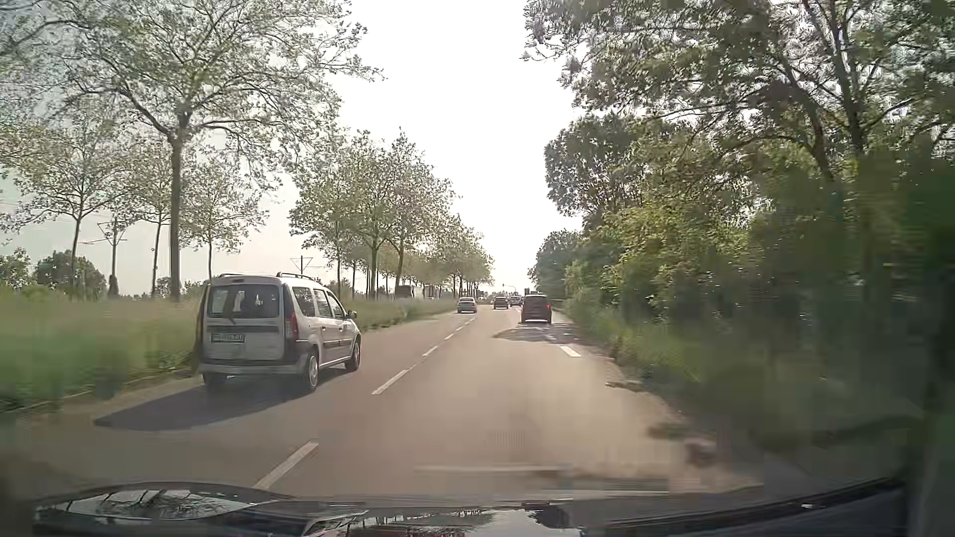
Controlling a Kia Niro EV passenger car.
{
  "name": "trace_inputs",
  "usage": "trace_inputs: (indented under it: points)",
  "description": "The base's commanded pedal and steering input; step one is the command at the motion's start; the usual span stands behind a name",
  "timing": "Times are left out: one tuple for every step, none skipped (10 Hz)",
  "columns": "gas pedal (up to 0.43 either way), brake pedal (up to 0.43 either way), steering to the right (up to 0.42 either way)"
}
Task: Follow the waypoints while adhering to traffic rules and regulations
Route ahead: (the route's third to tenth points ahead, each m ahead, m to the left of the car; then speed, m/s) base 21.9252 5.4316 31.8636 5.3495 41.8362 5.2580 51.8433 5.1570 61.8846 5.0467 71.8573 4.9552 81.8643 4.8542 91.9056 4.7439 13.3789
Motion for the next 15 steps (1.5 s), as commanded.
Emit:
trace_inputs:
  points:
    - [0.13,0.0,0.002]
    - [0.13,0.0,0.003]
    - [0.13,0.0,0.002]
    - [0.118,0.0,0.002]
    - [0.118,0.0,0.002]
    - [0.118,0.0,0.002]
    - [0.118,0.0,0.002]
    - [0.118,0.0,0.002]
    - [0.118,0.0,0.002]
    - [0.118,0.0,0.002]
    - [0.118,0.0,0.002]
    - [0.11,0.0,0.002]
    - [0.11,0.0,0.002]
    - [0.11,0.0,0.002]
    - [0.11,0.0,0.002]
